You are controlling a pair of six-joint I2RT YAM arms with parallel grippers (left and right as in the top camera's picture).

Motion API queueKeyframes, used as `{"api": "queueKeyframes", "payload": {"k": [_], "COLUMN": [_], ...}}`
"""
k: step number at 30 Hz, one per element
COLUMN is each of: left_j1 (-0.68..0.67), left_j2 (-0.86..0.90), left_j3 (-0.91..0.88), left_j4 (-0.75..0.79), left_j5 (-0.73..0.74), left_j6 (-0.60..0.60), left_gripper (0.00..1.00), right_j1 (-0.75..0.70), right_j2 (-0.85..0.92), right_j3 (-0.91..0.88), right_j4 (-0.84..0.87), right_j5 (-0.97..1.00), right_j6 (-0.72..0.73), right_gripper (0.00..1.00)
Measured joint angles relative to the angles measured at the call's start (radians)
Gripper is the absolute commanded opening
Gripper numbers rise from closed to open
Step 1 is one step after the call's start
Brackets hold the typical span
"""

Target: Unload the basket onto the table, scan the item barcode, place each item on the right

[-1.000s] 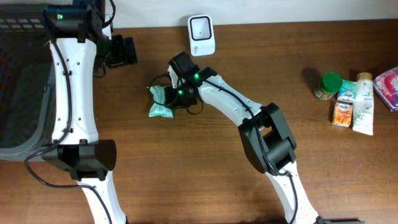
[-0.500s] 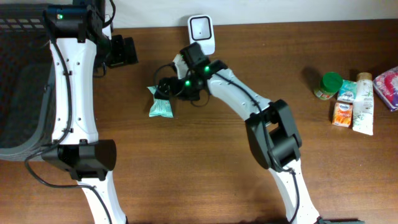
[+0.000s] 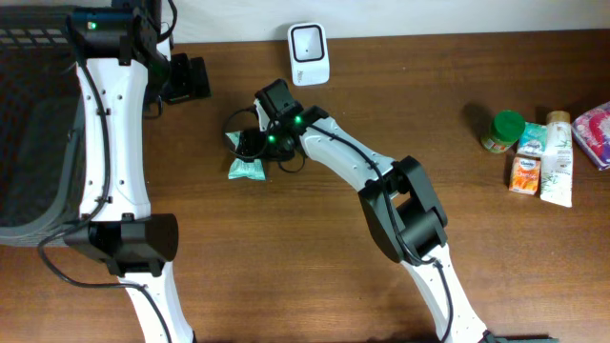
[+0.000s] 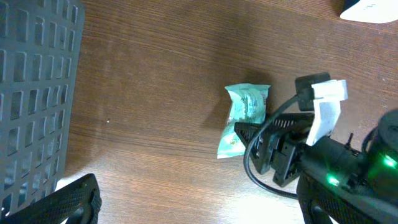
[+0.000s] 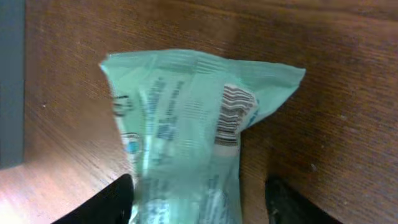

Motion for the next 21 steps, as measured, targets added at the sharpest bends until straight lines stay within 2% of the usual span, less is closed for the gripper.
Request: {"api": "queueKeyframes", "payload": {"k": [1,2,5,8,9,11,14,16,19,21], "left_j1": [0.000,0.000,0.000,0.000,0.000,0.000,0.000,0.000,0.000,0.000], "left_j2": [0.000,0.000,0.000,0.000,0.000,0.000,0.000,0.000,0.000,0.000], "left_j3": [0.000,0.000,0.000,0.000,0.000,0.000,0.000,0.000,0.000,0.000], "left_j4": [0.000,0.000,0.000,0.000,0.000,0.000,0.000,0.000,0.000,-0.001], "left_j5": [0.000,0.000,0.000,0.000,0.000,0.001,0.000,0.000,0.000,0.000], "left_j6": [0.000,0.000,0.000,0.000,0.000,0.000,0.000,0.000,0.000,0.000], "left_gripper": [0.99,0.99,0.99,0.99,0.99,0.99,0.99,0.99,0.99,0.99], "right_j1": [0.000,-0.001,-0.015,-0.076,-0.110,-0.167,-0.269,-0.300,-0.327,-0.320], "right_j2": [0.005,0.005,0.005,-0.021,-0.036,-0.063,-0.101,-0.104,-0.104,-0.109], "right_j3": [0.000,0.000,0.012,0.019,0.019,0.016,0.016,0.016,0.036,0.126], "right_j4": [-0.001,-0.016,-0.080,-0.242,-0.311,-0.443,-0.658,-0.710,-0.781,-0.843], "right_j5": [0.000,0.002,0.000,-0.006,-0.005,0.014,0.085,0.136,0.175,0.195], "right_j6": [0.001,0.000,0.000,-0.008,-0.023,-0.051,-0.119,-0.135,-0.148,-0.164], "right_gripper": [0.14,0.09,0.09,0.11,0.17,0.40,0.54,0.59,0.61,0.65]}}
